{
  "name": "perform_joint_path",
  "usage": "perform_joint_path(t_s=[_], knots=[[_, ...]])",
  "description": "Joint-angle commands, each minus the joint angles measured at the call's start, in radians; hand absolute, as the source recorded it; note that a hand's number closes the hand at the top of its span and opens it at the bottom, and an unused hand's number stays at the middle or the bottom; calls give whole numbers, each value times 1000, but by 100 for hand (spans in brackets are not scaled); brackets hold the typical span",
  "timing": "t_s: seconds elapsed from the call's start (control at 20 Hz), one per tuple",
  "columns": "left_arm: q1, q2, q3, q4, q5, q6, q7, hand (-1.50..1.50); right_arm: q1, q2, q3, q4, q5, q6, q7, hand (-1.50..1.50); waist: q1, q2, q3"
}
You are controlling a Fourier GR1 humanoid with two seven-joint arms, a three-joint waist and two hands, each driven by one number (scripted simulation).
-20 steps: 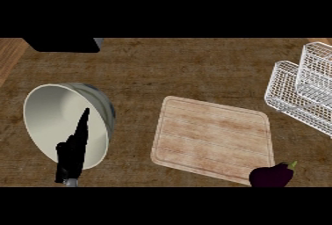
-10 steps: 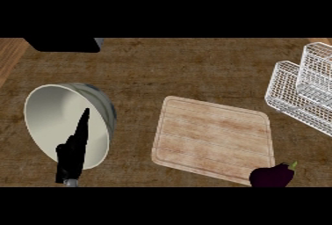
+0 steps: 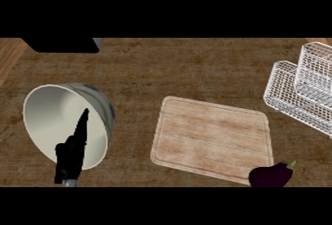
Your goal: Pick the cupcake from the cutting board and place it in the tiered basket
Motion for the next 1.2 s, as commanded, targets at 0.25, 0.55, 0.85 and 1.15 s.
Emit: perform_joint_path(t_s=[0.25,0.55,0.85,1.15], knots=[[40,14,25,52,29,-38,-7,0,-101,129,-134,194,-172,43,-25,-150,-3,10,-4],[-63,-20,27,115,-2,2,23,0,-140,182,-241,276,-270,23,-103,-150,-19,13,-4],[30,-10,27,61,10,-15,-1,0,-169,23,-369,306,-282,-117,-95,-150,-19,9,-5],[0,-25,20,69,-8,1,13,0,-81,-132,-498,433,-317,-145,-108,-150,-33,11,-3]])
